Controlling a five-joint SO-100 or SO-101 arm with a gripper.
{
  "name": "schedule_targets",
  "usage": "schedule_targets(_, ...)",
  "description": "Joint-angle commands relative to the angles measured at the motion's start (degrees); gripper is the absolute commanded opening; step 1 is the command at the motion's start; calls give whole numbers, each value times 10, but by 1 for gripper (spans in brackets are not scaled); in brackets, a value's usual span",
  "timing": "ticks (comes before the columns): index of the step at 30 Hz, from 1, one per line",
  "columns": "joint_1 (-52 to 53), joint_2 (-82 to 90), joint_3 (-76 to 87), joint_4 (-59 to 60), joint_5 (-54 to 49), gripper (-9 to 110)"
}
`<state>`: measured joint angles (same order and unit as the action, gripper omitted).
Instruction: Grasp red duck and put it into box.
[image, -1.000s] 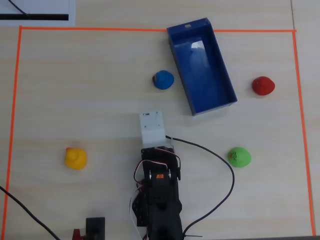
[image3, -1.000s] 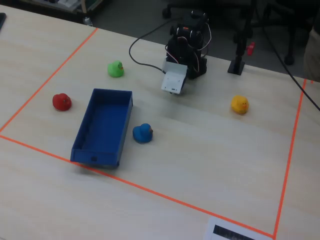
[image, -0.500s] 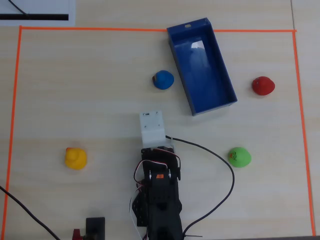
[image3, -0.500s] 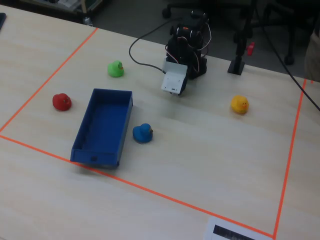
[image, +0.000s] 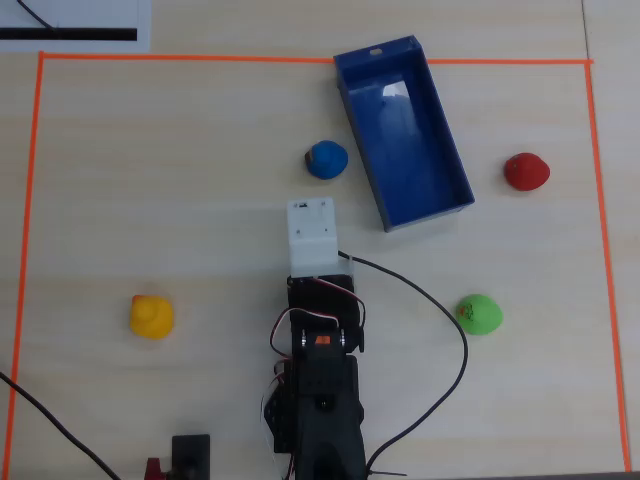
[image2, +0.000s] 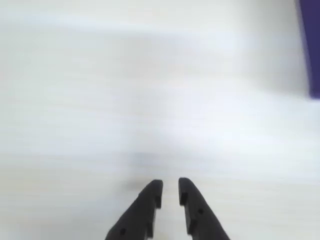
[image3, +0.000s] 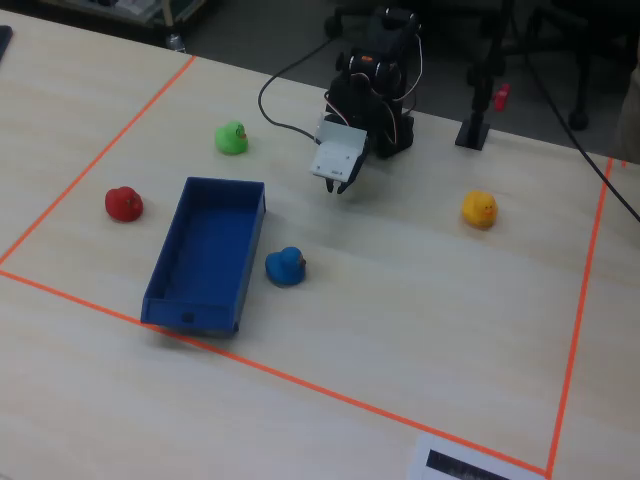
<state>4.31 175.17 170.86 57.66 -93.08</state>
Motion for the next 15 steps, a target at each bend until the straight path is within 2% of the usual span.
schedule_targets(1, 8, -138, -200, -11, 25, 0)
schedule_targets(8, 61, -398, -562, -7, 70, 0)
schedule_targets(15, 164, -554, -750, -47, 65, 0)
